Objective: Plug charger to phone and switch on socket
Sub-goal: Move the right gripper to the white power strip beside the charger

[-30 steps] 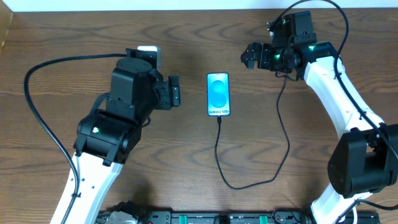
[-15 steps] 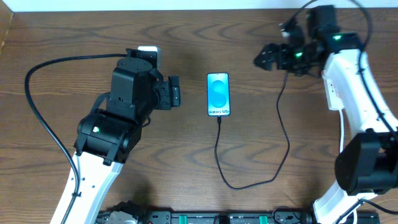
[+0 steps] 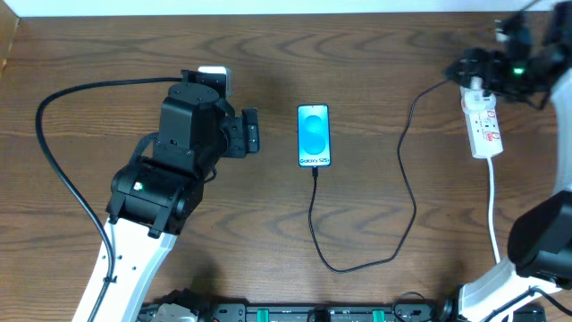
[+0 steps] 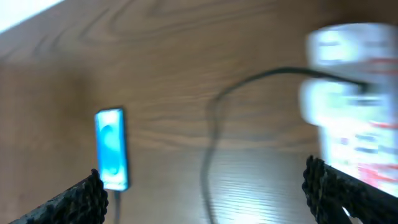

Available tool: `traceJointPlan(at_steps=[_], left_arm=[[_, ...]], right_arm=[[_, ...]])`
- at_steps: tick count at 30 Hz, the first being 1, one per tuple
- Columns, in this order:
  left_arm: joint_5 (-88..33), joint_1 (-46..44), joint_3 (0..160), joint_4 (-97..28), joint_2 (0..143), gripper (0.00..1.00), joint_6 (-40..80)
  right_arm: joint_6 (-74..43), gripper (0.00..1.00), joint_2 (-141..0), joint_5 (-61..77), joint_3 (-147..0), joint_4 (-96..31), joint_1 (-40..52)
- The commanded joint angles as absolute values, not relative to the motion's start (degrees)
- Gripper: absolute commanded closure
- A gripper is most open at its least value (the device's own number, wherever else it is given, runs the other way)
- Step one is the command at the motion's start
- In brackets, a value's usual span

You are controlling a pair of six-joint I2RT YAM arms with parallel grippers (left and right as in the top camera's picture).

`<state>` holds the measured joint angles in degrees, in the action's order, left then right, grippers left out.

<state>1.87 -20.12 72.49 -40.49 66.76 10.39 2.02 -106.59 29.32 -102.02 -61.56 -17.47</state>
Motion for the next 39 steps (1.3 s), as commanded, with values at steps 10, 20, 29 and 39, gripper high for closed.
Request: traceJointPlan(at_steps=[10,20,29,39], left_arm=[[2.42,-19.94,72.53,-40.56,66.98,0.13,9.45],[2.42,-19.94,72.53,-40.56,66.98,0.13,9.45],[2.42,-19.94,72.53,-40.56,66.98,0.13,9.45],[2.42,-19.94,72.55,-40.56,66.98,0.13,9.45]], right_arm=[[12.78,0.01,-106.94,27.83,-99.13,-58.48,-32.86],[15.49,0.01,-107.11,34.33,-86.24,-43.24,-32.49],[14.83,0.01,-113.71,36.71,-84.27,-36.58,-29.95],[14.22,0.01,-119.07,37.04,-84.38,-33.80,-26.85]])
